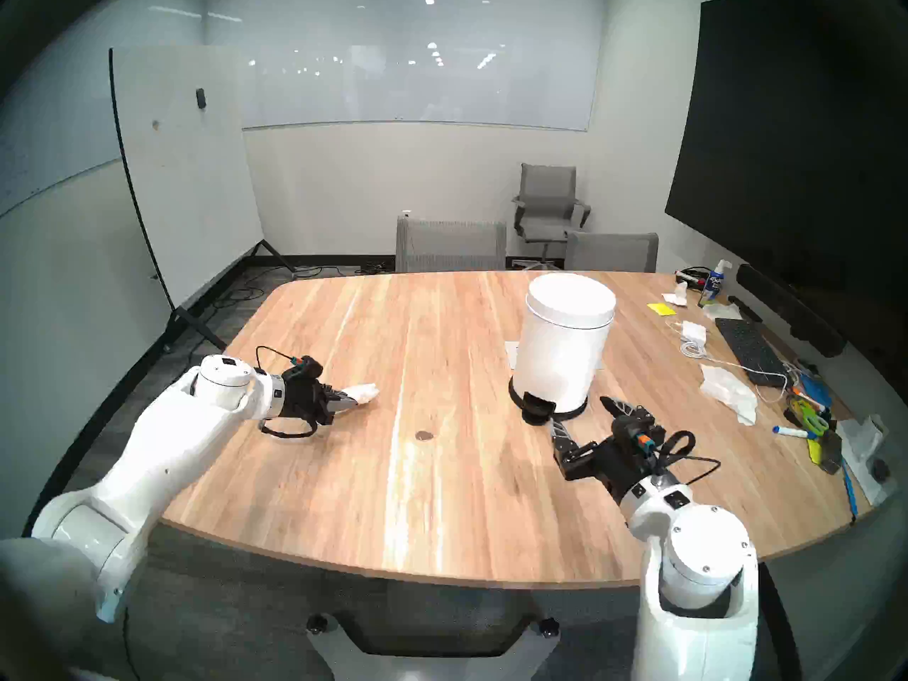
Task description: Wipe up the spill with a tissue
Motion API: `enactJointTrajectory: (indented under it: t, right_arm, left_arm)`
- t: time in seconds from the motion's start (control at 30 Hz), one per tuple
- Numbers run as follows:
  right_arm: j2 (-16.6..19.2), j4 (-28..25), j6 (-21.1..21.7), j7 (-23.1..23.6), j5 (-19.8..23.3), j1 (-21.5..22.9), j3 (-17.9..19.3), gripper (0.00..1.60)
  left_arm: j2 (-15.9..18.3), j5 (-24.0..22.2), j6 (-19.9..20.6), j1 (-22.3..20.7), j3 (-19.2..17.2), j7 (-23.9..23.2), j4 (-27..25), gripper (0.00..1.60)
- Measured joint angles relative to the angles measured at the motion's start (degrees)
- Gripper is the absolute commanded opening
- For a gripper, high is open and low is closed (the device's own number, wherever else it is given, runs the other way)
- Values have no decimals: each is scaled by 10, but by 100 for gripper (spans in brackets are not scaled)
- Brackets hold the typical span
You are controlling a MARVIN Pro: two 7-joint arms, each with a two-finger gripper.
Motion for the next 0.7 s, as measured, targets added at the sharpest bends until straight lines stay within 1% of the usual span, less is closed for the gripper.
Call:
enactJointTrajectory:
  t: [0.4,0.7]
  right_arm:
    - [0,0,0,0,0,0,0,160]
    - [0,0,0,0,0,0,0,160]
  left_arm:
    - [-26,0,-1,4,19,15,1,0]
    - [-37,-1,3,7,28,24,-6,0]
